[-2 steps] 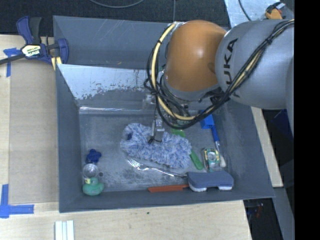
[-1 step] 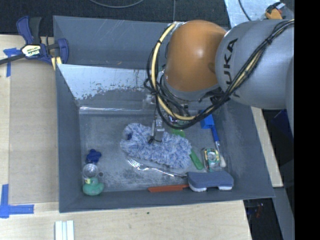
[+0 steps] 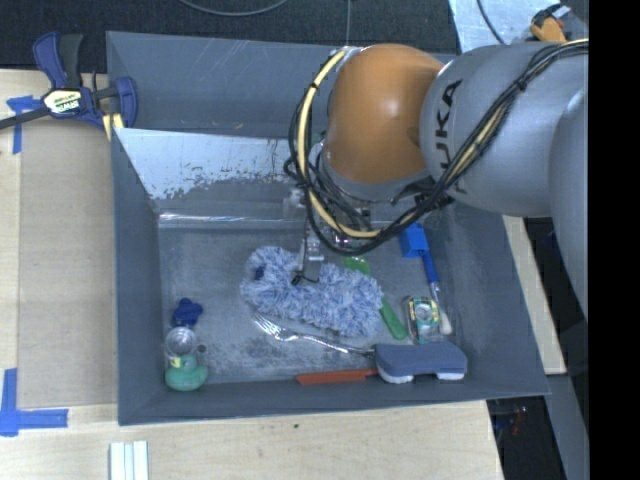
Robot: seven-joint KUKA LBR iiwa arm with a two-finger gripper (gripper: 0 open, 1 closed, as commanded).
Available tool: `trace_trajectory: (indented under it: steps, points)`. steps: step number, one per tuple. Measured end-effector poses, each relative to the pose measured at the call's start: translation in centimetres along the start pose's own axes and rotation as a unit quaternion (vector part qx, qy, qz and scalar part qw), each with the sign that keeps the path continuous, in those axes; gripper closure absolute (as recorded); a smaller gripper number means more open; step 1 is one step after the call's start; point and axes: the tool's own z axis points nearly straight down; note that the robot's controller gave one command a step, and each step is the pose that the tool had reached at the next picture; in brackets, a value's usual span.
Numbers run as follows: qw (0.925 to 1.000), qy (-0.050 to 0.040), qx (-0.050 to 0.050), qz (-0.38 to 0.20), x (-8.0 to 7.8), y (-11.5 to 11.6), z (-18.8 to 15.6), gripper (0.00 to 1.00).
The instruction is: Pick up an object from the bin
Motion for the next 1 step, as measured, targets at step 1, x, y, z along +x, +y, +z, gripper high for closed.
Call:
trace_trajectory:
  steps: [1]
  points:
    - [0.9998,-0.0021,0.000,0.022,-2.00,-1.44,2.55,0.00]
